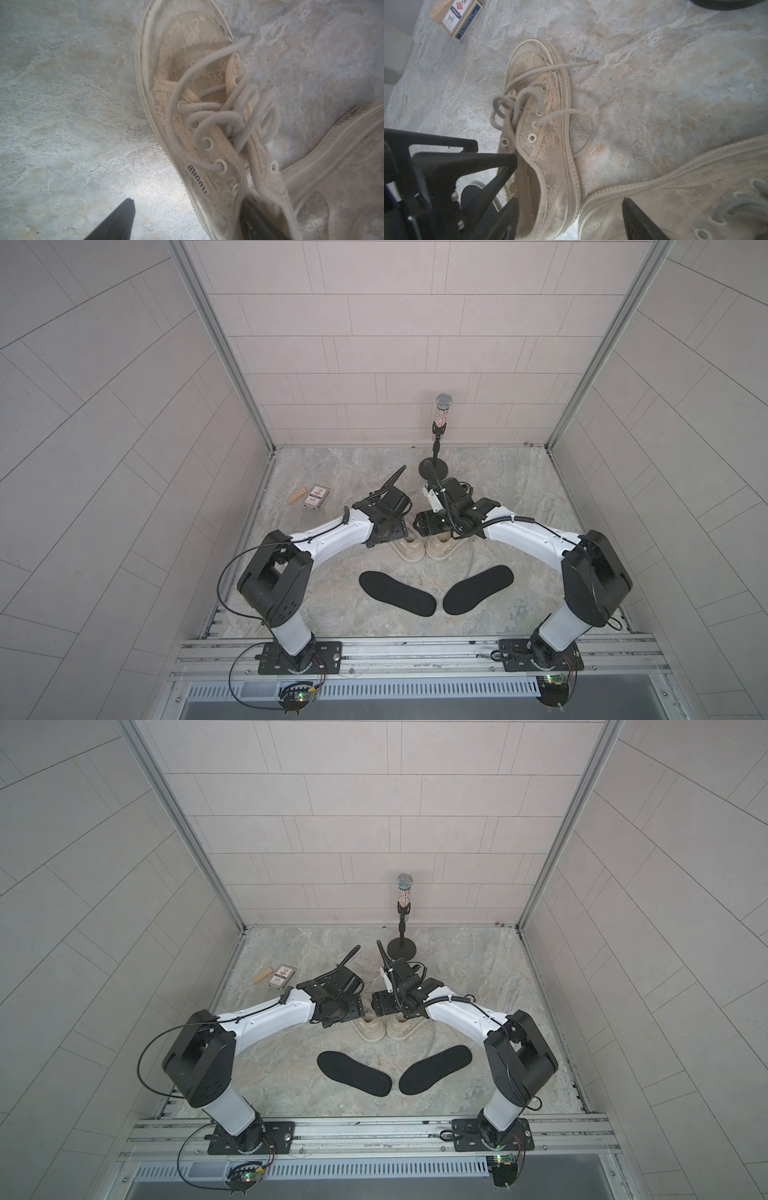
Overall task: Insert the insole into the shoe
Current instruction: Adjust the shoe at the center of the board.
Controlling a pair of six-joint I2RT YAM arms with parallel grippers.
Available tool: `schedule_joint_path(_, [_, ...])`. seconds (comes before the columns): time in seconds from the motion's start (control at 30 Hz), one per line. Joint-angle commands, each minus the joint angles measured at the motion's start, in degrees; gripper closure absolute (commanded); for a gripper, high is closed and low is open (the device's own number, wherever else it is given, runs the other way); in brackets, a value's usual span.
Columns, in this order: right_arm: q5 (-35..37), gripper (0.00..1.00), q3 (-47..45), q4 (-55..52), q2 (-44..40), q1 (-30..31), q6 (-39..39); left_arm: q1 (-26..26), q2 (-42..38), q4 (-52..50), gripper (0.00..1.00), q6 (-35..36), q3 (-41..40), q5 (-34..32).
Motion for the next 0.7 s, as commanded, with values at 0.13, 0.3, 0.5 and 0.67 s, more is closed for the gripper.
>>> schedule_joint_path(0.13, [-0.84,0.22,0.12,3.76,4.77,0.86,0.25,0.59,0.44,-3.42,0.26,4.33,0.49,-0.52])
schedule_joint_path(0.3, [0.44,0.21,0.07,3.61,5.15,4.09,-0.03,1.03,-2.85,-4.76,0.26,4.75,-1.91,-0.40])
schedule_joint_path(0.5, [4.70,0.19,1.52,3.44,7.98,6.48,1.61,1.77,-4.20,-4.76,0.34,7.59,-4.26,-0.29])
schedule_joint_path(0.67, [10.15,0.37,4.08,2.33,11.42,5.92,3.74,4.21,-5.16,-4.12,0.44,9.36,-7.33,1.12])
